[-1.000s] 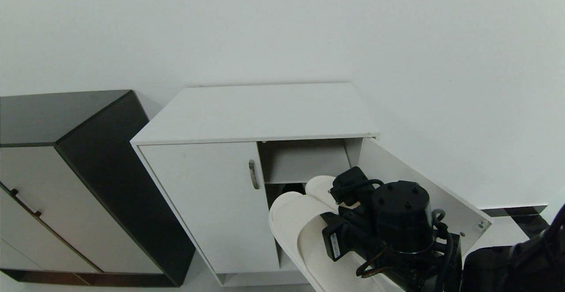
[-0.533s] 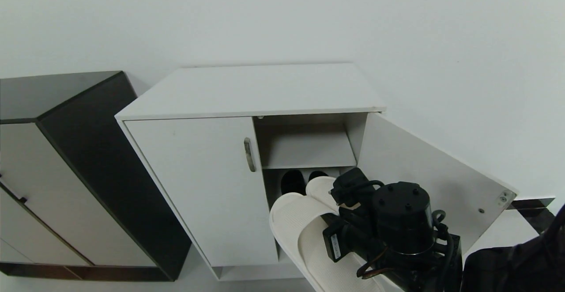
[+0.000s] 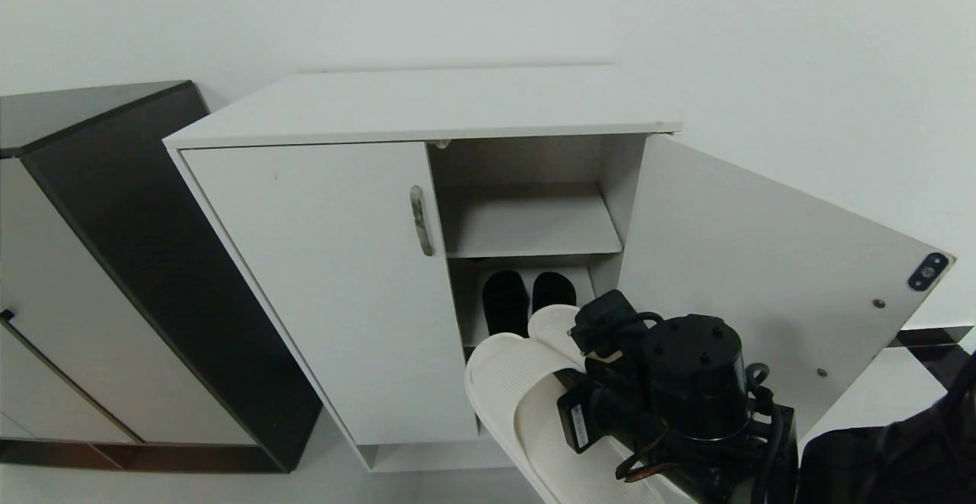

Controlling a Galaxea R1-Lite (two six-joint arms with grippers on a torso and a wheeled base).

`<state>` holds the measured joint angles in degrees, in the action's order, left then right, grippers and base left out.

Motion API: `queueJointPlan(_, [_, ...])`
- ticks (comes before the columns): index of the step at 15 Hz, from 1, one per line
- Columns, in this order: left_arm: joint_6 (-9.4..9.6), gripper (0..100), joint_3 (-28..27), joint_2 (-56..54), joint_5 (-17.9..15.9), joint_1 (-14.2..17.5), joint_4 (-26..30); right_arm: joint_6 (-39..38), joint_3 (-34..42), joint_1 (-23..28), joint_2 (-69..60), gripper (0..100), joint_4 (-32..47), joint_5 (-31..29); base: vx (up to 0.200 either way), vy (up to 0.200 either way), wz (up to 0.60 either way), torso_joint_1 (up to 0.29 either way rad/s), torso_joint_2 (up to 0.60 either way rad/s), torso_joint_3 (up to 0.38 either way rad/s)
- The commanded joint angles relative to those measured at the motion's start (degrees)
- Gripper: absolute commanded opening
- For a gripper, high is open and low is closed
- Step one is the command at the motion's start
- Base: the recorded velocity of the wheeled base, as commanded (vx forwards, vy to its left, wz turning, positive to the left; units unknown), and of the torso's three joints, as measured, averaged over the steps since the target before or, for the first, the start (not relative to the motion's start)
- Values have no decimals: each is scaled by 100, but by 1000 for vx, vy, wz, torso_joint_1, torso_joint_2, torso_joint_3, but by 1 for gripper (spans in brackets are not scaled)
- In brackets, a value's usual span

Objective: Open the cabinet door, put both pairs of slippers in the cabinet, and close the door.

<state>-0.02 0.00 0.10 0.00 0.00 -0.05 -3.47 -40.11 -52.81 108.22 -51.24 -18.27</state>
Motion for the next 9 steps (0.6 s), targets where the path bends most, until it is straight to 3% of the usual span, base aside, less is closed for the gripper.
queueJointPlan(1, [-6, 0, 0, -1, 0, 0, -4, -4, 12, -1, 33, 0, -27, -1, 0, 0, 0, -124, 456, 344])
queueJointPlan(9, [-24, 0, 0, -1, 0, 0, -4, 5, 73, -10, 77, 0, -132, -1, 0, 0, 0, -65, 433, 370])
